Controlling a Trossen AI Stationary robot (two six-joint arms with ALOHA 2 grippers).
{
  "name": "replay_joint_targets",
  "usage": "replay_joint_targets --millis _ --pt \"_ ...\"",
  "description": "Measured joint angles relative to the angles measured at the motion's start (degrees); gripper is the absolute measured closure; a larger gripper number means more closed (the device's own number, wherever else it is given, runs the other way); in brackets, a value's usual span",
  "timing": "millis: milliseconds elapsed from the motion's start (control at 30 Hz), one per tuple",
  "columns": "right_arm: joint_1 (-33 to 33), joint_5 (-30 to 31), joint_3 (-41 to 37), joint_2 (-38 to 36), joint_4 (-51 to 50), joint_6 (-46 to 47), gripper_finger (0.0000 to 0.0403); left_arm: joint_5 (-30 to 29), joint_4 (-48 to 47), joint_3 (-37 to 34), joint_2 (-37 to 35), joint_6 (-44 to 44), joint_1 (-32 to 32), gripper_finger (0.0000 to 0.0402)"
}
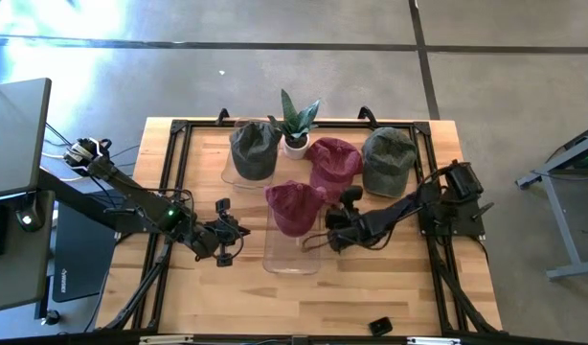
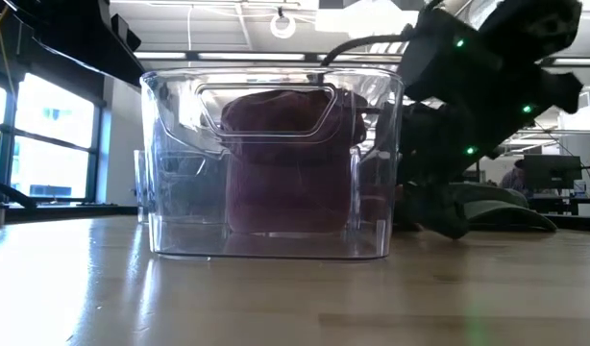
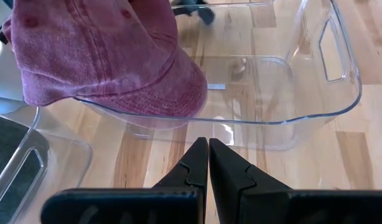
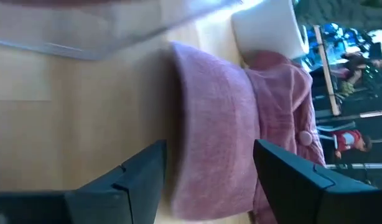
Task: Pick & Place hat
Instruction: Put the red cap into the bottom transparent bin
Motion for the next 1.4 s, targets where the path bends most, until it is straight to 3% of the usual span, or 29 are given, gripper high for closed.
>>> replay_joint_targets --millis 200,433,500,633,767,900,1133,1233,1400 --pt "-2.9 2.9 -2.3 0.0 4.9 -0.5 0.0216 0.1 0.2 0.0 0.0 0.0 0.0 0.0392" --pt "-1.9 8.4 -2.5 -0.8 3.8 1.7 0.0363 0.1 0.3 0.0 0.0 0.0 0.0 0.0392" --pt "-0.8 9.7 -2.4 -3.0 2.4 2.8 0.0388 0.1 0.2 0.0 0.0 0.0 0.0 0.0392" --pt "2.5 14.3 -2.4 -9.8 -3.4 8.7 0.0374 0.1 0.2 0.0 0.0 0.0 0.0 0.0392" --pt "5.1 16.7 -2.3 -20.3 -11.9 12.0 0.0392 0.6 0.1 0.0 0.0 0.0 0.0 0.0392" --pt "6.0 21.2 -2.4 -30.9 -19.5 13.1 0.0385 1.5 0.2 0.0 0.0 0.0 0.0 0.0392" --pt "5.7 29.6 -2.4 -47.5 -16.3 13.0 0.0394 1.7 0.4 0.0 0.0 -0.2 0.0 0.0392" --pt "6.7 23.0 -2.4 -52.4 -11.5 11.4 0.0388 1.7 0.4 0.0 0.0 -0.1 0.0 0.0392" --pt "8.3 -1.2 -2.4 -55.1 -3.6 7.9 0.0395 0.7 -8.0 5.8 0.0 -4.8 -0.7 0.0394"
